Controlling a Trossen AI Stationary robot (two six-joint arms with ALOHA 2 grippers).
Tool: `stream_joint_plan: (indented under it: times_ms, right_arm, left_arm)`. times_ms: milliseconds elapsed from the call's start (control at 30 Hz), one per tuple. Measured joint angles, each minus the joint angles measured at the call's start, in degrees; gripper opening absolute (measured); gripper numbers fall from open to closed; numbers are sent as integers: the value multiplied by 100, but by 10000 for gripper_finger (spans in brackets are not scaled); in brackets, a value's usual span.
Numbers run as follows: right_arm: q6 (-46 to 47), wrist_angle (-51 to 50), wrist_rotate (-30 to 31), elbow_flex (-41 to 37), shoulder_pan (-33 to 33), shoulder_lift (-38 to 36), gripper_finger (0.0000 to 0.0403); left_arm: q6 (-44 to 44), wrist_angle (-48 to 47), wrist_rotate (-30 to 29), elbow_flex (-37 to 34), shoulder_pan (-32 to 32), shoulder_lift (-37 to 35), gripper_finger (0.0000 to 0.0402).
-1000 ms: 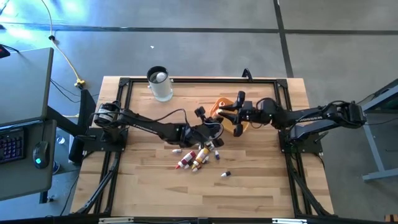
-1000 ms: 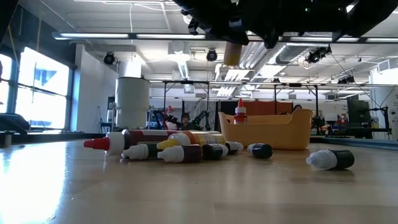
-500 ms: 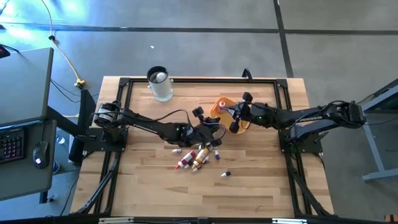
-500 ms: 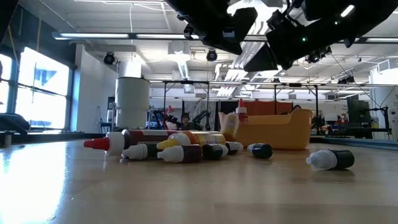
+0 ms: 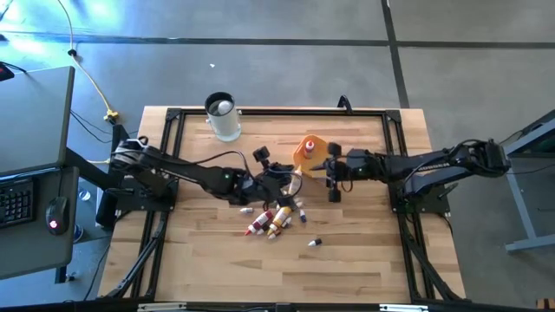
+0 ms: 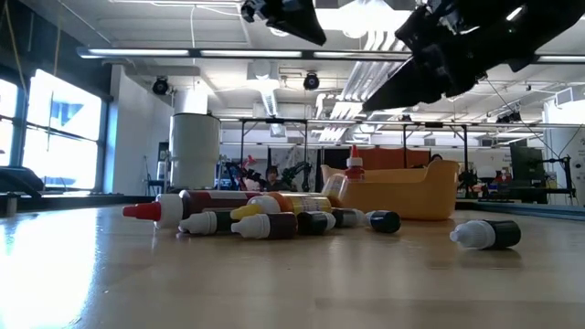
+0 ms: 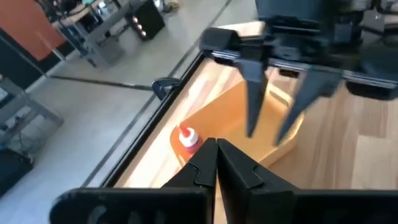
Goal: Pick & Place food coloring
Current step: Put the right large yellow food coloring bottle into the yellow bin
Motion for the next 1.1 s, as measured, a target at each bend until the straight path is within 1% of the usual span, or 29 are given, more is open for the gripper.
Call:
stream_joint_plan:
  times_ms: [67, 133, 233, 267, 333, 433, 500, 567, 633, 700, 800, 900, 967, 1100]
  right_arm:
    - [-245, 102, -338, 0, 132, 49, 146]
    - [-420, 175, -519, 15, 266, 144, 164]
    - [-648, 240, -506, 143, 422, 443, 181]
    - [-694, 183, -457, 260, 460, 590, 183]
    - [-879, -133, -420, 617, 495, 910, 185]
    - [-1426, -1319, -358, 1421, 500, 1441, 186]
    - [-1936, -2338, -41, 2003, 500, 1778, 186]
    - [-2474, -3272, 399, 2517, 497, 2081, 186]
    - [-2870, -3872, 797, 2961, 497, 2344, 186]
    - [-3201, -4238, 1012, 3321, 492, 2580, 186]
    - [-3689, -4458, 1058, 3672, 446, 2949, 186]
    - [-4100, -4504, 1160, 3834, 407, 3317, 186]
    - [-4335, -4483, 1497, 3902, 382, 3535, 186]
    - [-4767, -4511, 2503, 3923, 382, 3794, 186]
  left_arm:
    - [-99, -240, 99, -7, 2, -44, 31]
    - [-120, -242, 166, -8, 2, -52, 52]
    - [24, -283, 173, -8, 2, -56, 87]
    - [143, -263, 87, -7, 2, -56, 97]
    - [285, -296, -222, 73, -3, -56, 114]
    - [315, -582, -633, 389, -75, -56, 126]
    - [296, -999, -688, 666, -143, -56, 128]
    - [196, -1491, -688, 950, -229, -56, 129]
    - [71, -1943, -678, 1235, -324, -56, 129]
    - [15, -2327, -677, 1447, -396, -58, 129]
    - [3, -2726, -683, 1648, -463, -58, 129]
    - [-2, -2969, -702, 1740, -493, -58, 129]
    - [-2, -3078, -708, 1767, -485, -56, 129]
    - [-20, -3315, -690, 1778, -485, -54, 129]
